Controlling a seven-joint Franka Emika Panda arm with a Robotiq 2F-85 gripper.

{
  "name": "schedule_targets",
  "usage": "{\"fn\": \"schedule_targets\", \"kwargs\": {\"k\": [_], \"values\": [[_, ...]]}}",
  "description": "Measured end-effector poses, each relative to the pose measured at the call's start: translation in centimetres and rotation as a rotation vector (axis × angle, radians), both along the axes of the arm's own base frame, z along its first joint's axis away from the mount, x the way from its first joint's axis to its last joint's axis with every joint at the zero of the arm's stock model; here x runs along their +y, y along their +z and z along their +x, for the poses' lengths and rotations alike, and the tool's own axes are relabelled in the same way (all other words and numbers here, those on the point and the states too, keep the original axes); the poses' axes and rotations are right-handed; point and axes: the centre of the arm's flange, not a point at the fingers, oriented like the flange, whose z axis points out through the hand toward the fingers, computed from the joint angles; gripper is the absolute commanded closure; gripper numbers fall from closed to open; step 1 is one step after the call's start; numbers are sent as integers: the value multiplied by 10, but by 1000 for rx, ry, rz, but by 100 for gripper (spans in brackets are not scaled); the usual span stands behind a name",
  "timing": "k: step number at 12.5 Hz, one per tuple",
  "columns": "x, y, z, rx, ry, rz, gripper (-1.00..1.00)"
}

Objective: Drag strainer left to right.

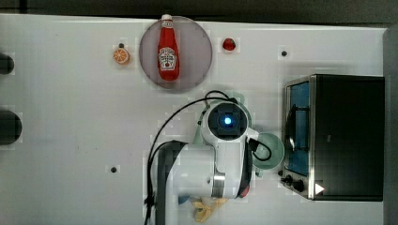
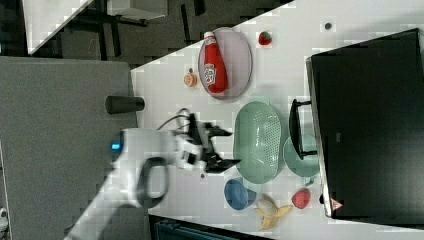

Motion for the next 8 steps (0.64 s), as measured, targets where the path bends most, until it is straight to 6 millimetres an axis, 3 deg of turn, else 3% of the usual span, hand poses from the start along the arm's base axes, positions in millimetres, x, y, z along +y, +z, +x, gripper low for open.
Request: {"fn": "schedule_targets", "kwargs": {"k": [4,6,8], "values": [[10,177,17,-90,210,62,-100],[7,258,-5,-160,272,46,-100],[2,317,-34,-176,297,23,-100]]}}
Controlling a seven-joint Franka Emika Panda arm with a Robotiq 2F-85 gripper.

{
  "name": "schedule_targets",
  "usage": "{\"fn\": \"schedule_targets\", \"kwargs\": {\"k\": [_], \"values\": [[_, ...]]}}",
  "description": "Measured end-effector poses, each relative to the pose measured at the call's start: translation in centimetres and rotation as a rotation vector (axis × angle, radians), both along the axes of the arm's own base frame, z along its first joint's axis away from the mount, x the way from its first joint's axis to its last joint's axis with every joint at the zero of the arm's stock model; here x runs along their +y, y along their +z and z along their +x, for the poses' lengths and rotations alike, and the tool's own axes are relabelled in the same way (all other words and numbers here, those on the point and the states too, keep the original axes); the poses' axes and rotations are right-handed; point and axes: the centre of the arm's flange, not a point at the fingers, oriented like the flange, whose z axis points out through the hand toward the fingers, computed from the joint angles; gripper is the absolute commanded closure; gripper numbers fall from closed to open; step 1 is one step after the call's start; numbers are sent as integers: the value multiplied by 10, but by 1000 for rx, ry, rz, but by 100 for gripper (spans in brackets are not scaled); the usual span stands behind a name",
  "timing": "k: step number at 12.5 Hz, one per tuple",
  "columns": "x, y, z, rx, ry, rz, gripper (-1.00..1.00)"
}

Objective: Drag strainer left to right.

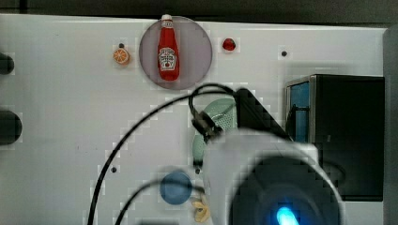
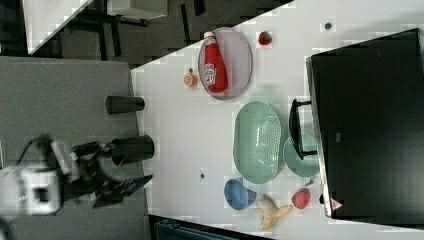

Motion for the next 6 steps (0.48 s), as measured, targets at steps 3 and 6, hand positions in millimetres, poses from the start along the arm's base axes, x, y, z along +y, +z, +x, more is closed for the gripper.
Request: {"fn": "schedule_targets", "kwargs": {"k": [3,6], "values": [[-10,33,-11,-39,-12,-6,-100],[-28,12,-8,11,-41,-9,-100]]}}
